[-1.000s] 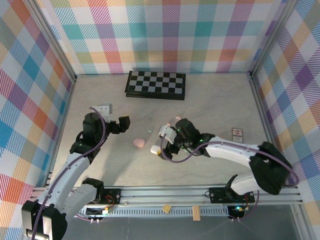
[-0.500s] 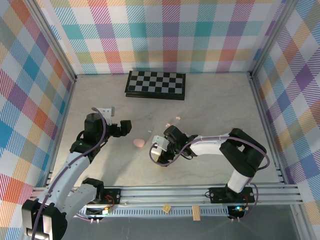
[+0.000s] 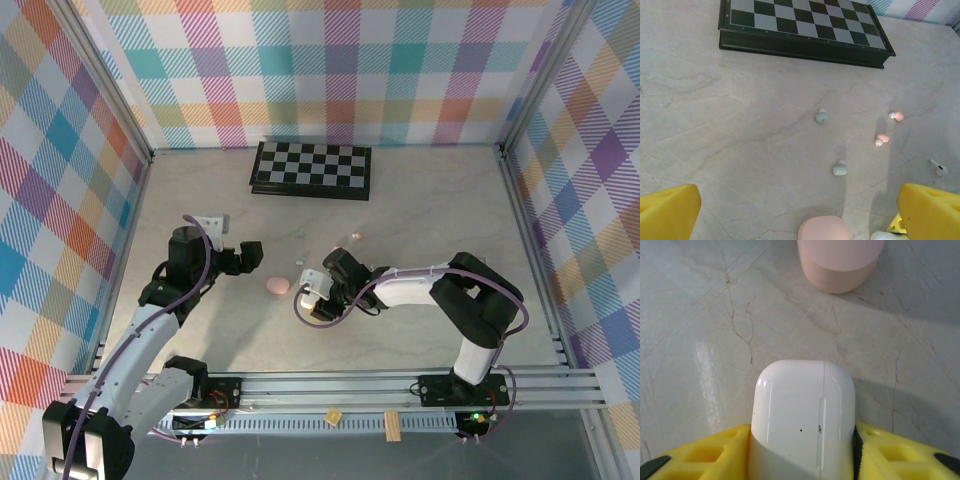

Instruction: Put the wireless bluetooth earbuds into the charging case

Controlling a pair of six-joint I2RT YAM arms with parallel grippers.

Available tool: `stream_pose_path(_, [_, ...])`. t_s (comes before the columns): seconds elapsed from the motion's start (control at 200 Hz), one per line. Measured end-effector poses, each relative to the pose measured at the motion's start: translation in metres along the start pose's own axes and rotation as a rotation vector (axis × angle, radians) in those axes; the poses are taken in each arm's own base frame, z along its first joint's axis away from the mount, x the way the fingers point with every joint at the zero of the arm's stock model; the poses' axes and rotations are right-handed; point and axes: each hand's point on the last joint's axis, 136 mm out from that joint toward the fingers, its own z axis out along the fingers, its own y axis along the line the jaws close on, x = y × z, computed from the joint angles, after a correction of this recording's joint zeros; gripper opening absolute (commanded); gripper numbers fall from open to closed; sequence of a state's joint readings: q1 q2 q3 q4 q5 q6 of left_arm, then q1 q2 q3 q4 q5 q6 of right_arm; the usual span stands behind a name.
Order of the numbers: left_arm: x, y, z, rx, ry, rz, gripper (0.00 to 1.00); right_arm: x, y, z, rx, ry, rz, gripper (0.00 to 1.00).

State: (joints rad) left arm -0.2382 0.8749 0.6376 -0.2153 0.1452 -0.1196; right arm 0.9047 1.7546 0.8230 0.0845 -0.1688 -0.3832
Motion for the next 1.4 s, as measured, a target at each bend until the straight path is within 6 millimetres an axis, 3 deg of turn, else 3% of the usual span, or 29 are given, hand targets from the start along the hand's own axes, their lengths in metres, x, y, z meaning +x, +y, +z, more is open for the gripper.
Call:
stream_pose_path(0.07, [-0.002, 0.0, 0.0, -0.004, -0.007, -0.003, 1.0, -0.001, 0.0, -0.001, 0.0, 0.001, -0.008, 0.38])
stream_pose_path(0.23, [-0.005, 0.003, 0.002, -0.024, -0.003, -0.062, 1.0, 0.001, 0.001, -0.005, 0.001, 0.018, -0.018, 0.37])
stream_pose_path(0.4, [-0.012, -0.003, 0.002, -0.021, 0.07, -0.167, 1.0, -0.013, -0.003, -0.026, 0.038, -0.009, -0.051, 0.37])
stream_pose_path(0.53, [-0.01, -0.029, 0.003, 0.089, 0.173, -0.247, 1.0, -0.037, -0.009, -0.05, 0.085, -0.067, -0.102, 0.37])
stream_pose_path(0.73, [0.018, -0.088, -0.007, 0.284, 0.338, -0.307, 0.99, -0.069, -0.02, -0.089, 0.137, -0.154, -0.162, 0.37])
stream_pose_path(0.88, [0.029, -0.123, -0.016, 0.396, 0.408, -0.339, 0.81, -0.081, -0.026, -0.109, 0.157, -0.197, -0.181, 0.36])
stream_pose_path(1.08, [0.044, -0.154, -0.018, 0.501, 0.488, -0.35, 0.59, -0.087, -0.023, -0.124, 0.132, -0.236, -0.191, 0.36])
stream_pose_path(1.23, [0.051, -0.165, -0.016, 0.531, 0.521, -0.35, 0.46, -0.091, -0.015, -0.132, 0.092, -0.259, -0.204, 0.36])
stream_pose_path(1.4, [0.051, -0.167, -0.014, 0.536, 0.525, -0.356, 0.39, -0.094, -0.011, -0.139, 0.07, -0.284, -0.203, 0.35])
